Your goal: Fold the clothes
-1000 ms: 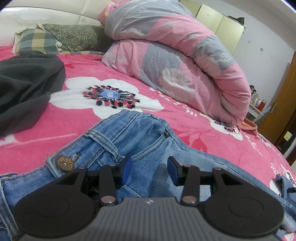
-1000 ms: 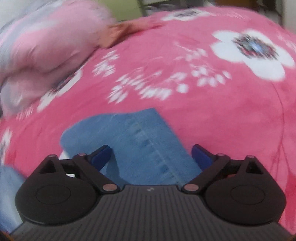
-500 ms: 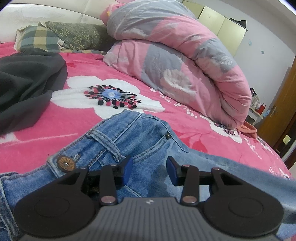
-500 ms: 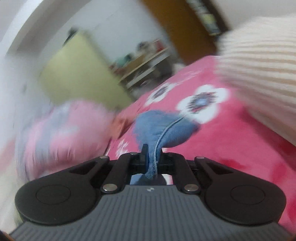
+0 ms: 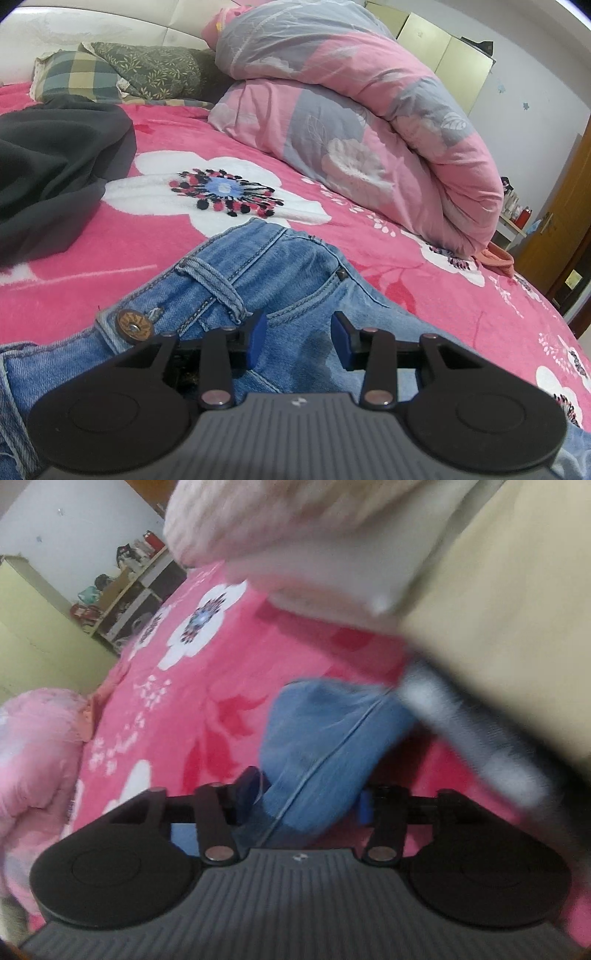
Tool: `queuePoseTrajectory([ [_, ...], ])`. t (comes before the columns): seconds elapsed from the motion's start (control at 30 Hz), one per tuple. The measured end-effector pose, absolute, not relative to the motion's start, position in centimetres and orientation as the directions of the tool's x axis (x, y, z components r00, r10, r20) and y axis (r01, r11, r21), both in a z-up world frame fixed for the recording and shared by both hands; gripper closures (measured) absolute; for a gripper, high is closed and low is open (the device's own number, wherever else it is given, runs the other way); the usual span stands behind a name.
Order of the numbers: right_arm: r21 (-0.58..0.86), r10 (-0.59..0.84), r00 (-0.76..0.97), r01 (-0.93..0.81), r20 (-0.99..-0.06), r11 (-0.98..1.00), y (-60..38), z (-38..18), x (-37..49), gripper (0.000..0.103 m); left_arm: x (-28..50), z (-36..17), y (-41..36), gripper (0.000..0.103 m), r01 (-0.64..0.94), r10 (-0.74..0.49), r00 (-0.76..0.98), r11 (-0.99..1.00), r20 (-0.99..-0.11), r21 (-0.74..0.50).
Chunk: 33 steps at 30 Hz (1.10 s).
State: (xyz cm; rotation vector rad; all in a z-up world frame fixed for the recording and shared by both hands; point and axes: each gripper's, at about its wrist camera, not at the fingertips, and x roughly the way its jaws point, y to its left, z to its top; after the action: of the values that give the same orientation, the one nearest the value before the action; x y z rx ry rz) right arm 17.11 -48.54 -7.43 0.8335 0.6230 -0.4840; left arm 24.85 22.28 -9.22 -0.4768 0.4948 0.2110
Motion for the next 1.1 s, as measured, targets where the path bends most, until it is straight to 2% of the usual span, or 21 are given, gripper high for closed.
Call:
queuePoseTrajectory([
  [0.13,0.601,-0.100,0.766,0.571,-0.635,0.559,-50.0,-6.8,13.7,0.045,24.2,-8.7,22.1,0.062,-0.299,0.088,0.874,0.872,-0.477,-0.388],
  [0.23,0.663,-0.039,0.798,0.526,-0.602,0.532,-51.0,-7.0,12.7,0.045,23.1,-7.0,20.6,0.060,-0.292,0.126,0.888,0.898,-0.442,-0.330],
  [0.33,0.671,-0.014,0.804,0.505,-0.594,0.543,-51.7,-7.2,12.7,0.044,22.4,-5.2,18.0,0.060,-0.220,0.069,0.897,0.926,-0.436,-0.306],
  [0.53,0.686,0.039,0.804,0.479,-0.593,0.548,-52.0,-9.2,14.7,0.043,24.9,-4.5,11.3,0.058,-0.047,-0.070,0.852,0.977,-0.519,-0.208],
  [0.63,0.690,0.037,0.822,0.451,-0.568,0.565,-51.5,-9.7,15.2,0.050,26.3,-6.3,9.5,0.059,-0.040,-0.052,0.821,0.988,-0.569,-0.149],
  [0.7,0.680,0.051,0.818,0.438,-0.572,0.588,-50.9,-9.7,15.3,0.051,26.6,-7.5,9.0,0.059,-0.050,-0.038,0.801,0.990,-0.597,-0.130],
  [0.8,0.627,0.089,0.771,0.439,-0.631,0.644,-49.9,-9.0,14.2,0.046,26.6,-8.7,9.7,0.059,-0.057,-0.059,0.794,0.984,-0.606,-0.170],
  [0.87,0.570,0.100,0.734,0.425,-0.672,0.703,-48.9,-8.0,13.0,0.038,26.4,-8.9,10.2,0.059,-0.057,-0.074,0.799,0.979,-0.597,-0.198],
  [0.97,0.463,0.098,0.703,0.350,-0.704,0.814,-46.8,-5.2,11.2,0.037,26.1,-9.1,10.4,0.058,-0.054,-0.085,0.805,0.975,-0.586,-0.216],
  [1.03,0.369,0.067,0.710,0.281,-0.701,0.886,-45.3,-2.7,10.1,0.037,26.0,-9.1,10.6,0.058,-0.052,-0.095,0.809,0.971,-0.580,-0.232],
  [1.1,0.246,0.002,0.745,0.217,-0.667,0.945,-43.9,0.1,9.9,0.033,25.8,-9.1,10.9,0.058,-0.051,-0.107,0.813,0.966,-0.573,-0.253],
])
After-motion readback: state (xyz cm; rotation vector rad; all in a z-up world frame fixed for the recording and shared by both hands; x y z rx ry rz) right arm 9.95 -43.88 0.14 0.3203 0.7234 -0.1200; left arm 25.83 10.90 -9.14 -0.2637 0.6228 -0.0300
